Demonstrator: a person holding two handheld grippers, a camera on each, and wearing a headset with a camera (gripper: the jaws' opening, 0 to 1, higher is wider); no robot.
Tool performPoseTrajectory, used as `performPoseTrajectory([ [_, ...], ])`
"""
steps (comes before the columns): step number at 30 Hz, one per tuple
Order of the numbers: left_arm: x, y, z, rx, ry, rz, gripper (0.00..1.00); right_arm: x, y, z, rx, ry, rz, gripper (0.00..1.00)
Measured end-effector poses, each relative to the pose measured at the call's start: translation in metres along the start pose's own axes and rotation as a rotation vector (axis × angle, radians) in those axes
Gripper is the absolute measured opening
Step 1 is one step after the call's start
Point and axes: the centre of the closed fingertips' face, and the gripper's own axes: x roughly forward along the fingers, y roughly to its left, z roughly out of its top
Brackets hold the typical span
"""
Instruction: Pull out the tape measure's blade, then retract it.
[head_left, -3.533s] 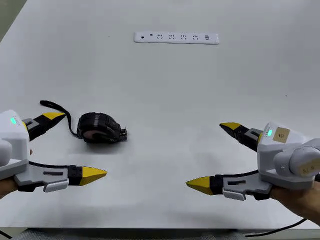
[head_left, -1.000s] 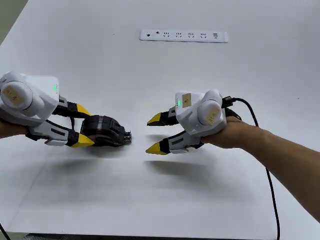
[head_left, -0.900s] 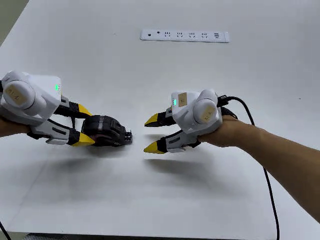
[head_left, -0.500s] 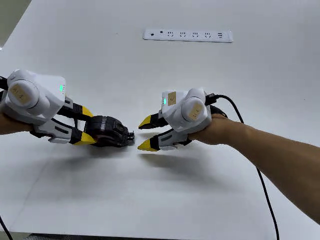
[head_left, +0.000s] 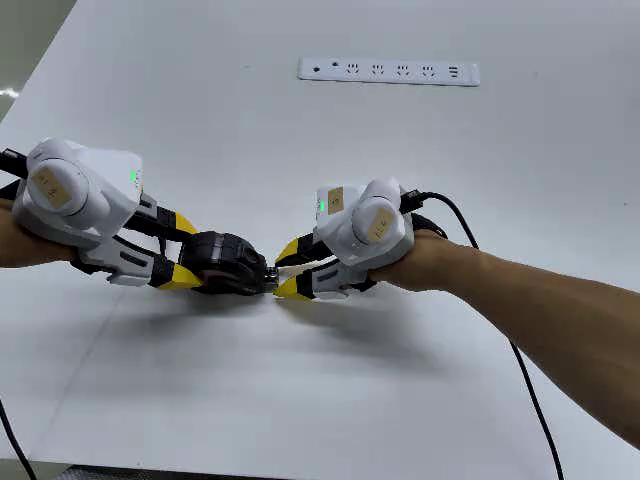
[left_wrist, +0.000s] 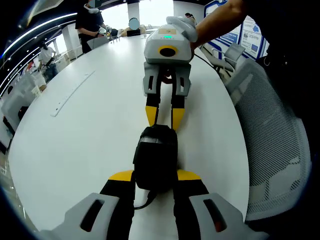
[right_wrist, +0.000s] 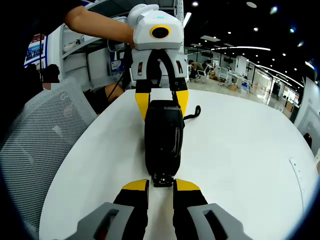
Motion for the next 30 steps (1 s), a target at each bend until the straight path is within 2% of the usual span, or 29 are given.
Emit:
performPoseTrajectory([
  [10,0.0,-0.0002,0.0001,0.001,-0.002,-0.004,0.23,0.0059,-0.002,0.0008,0.015,-0.001,-0.005,0.12],
  [30,-0.0003,-0.0007,-0.0001,-0.006,0.005,-0.009,0.23,0.0043,-0.0006,-0.0004,-0.053,0.027,-0.011,0.08],
])
